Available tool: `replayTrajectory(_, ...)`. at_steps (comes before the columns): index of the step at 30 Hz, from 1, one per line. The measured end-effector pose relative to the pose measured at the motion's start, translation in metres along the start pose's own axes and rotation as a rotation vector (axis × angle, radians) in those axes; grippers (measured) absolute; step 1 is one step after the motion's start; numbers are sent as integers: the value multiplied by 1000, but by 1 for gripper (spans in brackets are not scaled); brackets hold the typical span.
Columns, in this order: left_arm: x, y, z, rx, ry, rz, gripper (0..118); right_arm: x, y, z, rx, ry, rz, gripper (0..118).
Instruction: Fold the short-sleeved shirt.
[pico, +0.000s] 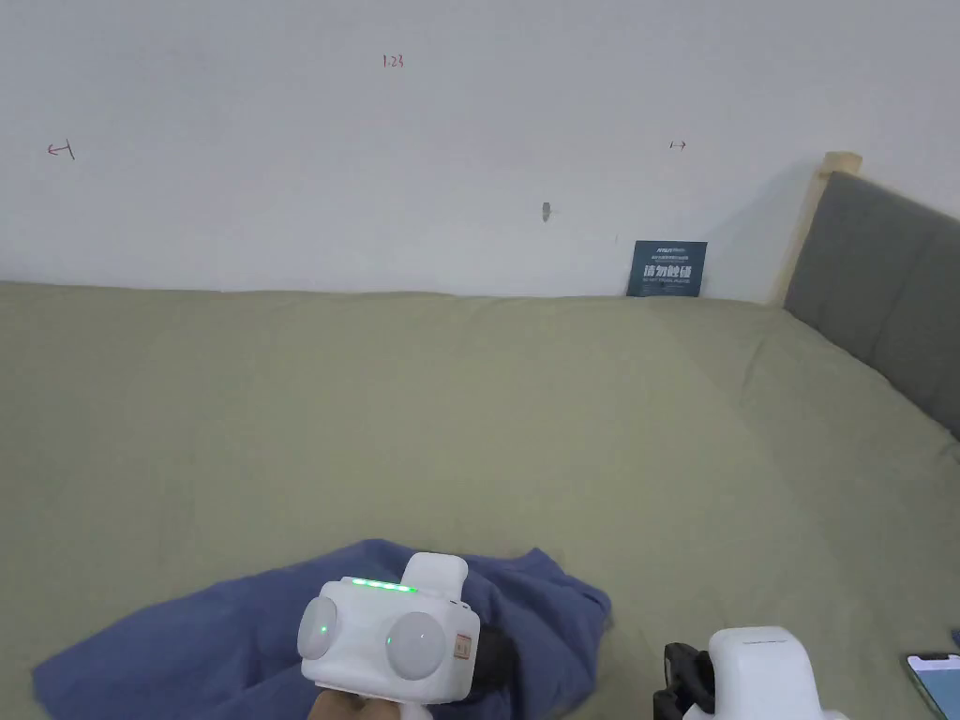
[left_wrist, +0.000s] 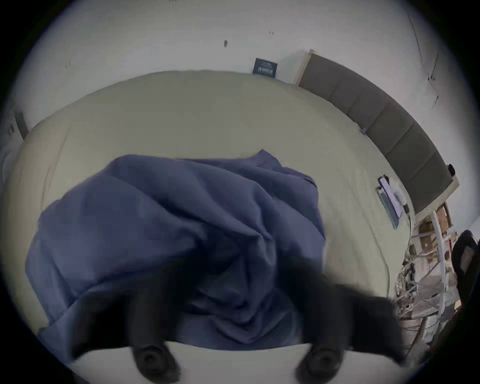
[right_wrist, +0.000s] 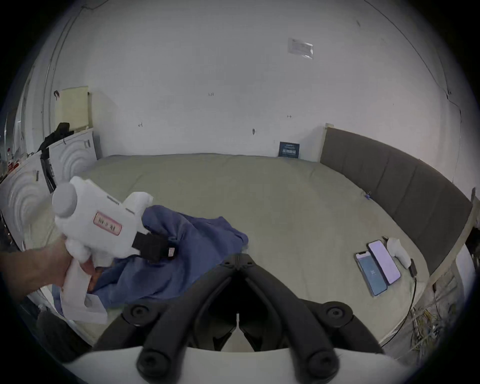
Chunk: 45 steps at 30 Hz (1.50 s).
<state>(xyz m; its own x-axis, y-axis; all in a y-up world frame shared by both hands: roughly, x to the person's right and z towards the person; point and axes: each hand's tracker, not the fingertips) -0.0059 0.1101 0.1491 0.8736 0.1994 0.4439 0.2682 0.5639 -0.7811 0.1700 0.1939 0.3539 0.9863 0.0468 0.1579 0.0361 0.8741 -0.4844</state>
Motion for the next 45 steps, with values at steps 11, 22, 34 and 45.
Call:
replayTrajectory(11, -62, -65, 267, 520, 152, 13, 104, -27, 15, 39, 97, 59, -14, 0)
replayTrajectory(22, -138, -200, 370, 585, 392, 221, 0, -66, 14, 71, 149, 136, 4, 0)
replayTrajectory(34, -236, -176, 251, 165, 386, 324, 1, -80, 12, 49, 101, 148, 33, 0)
replayTrajectory(45, -273, -165, 153, -89, 497, 247, 118, -62, -3, -1, -20, 92, 57, 0)
